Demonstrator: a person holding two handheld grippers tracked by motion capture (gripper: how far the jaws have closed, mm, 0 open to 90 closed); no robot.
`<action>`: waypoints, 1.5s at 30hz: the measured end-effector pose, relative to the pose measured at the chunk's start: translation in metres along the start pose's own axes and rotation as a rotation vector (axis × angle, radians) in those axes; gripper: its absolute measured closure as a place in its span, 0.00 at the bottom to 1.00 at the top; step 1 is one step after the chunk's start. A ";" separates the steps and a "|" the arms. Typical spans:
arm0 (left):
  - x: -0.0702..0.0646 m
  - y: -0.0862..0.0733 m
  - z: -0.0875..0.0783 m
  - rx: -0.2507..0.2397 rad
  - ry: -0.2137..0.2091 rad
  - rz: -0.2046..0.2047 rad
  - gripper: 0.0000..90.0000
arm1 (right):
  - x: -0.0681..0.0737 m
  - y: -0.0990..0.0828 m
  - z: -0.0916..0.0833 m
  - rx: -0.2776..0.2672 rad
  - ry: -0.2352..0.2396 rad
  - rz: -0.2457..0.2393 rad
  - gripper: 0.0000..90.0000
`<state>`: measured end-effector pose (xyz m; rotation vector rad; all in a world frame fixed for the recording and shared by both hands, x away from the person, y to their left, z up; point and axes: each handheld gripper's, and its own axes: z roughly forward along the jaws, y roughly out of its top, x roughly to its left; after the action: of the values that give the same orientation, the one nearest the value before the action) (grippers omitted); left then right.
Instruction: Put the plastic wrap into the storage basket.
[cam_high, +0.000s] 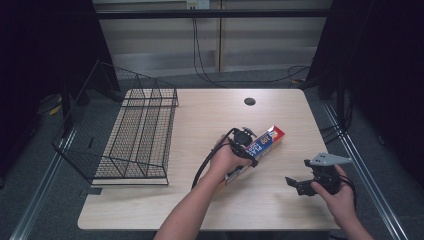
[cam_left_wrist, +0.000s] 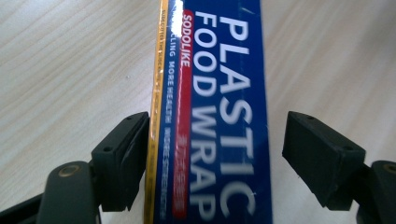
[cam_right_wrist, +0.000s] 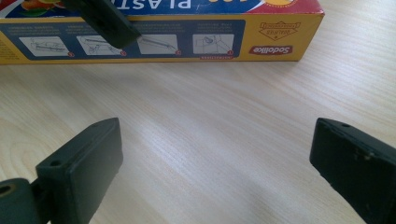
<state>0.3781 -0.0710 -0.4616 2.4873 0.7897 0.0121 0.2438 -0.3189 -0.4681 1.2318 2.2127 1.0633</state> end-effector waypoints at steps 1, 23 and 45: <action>-0.001 0.002 0.003 0.006 0.004 -0.010 0.28 | 0.000 0.000 0.000 -0.001 -0.001 -0.001 0.02; 0.020 0.013 -0.064 0.122 0.017 -0.109 0.48 | 0.000 0.001 -0.002 -0.009 -0.009 0.005 0.02; 0.050 0.007 -0.144 0.117 0.080 -0.234 0.48 | 0.000 0.001 -0.002 -0.014 -0.002 0.010 0.02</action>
<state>0.4007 0.0203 -0.3413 2.4989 1.1412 -0.0190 0.2430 -0.3195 -0.4654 1.2385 2.1963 1.0794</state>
